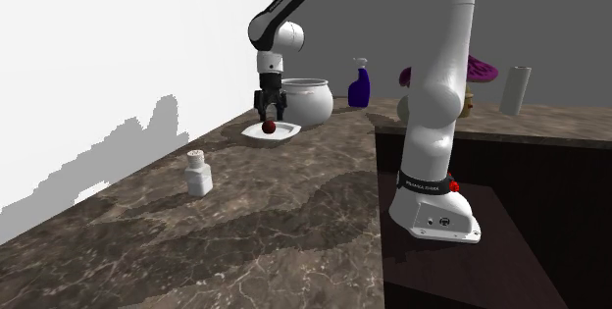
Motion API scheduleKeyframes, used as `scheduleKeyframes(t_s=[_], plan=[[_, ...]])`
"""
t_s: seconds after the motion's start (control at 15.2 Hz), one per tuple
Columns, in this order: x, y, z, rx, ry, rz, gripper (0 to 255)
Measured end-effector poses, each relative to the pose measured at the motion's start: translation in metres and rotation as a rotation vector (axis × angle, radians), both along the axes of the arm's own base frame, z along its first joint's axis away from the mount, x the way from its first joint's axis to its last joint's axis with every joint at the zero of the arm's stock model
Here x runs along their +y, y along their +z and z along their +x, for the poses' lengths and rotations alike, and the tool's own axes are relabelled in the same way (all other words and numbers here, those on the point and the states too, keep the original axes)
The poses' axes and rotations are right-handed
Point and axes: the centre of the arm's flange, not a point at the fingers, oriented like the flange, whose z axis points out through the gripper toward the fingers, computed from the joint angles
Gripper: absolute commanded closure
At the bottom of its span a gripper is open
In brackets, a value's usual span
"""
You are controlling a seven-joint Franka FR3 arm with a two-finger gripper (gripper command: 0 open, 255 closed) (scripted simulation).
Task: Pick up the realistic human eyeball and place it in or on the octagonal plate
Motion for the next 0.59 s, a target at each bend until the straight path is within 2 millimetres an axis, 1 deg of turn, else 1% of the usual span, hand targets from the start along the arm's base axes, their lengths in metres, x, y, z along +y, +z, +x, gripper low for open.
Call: scheduleKeyframes(t_s=[0.13, 0.2, 0.59], plan=[[-0.005, 0.026, 0.002, -0.001, 0.000, 0.000, 0], [-0.006, 0.030, 0.001, 0.000, 0.001, 0.000, 0], [-0.006, 0.034, 0.003, 0.001, 0.001, 0.001, 0]])
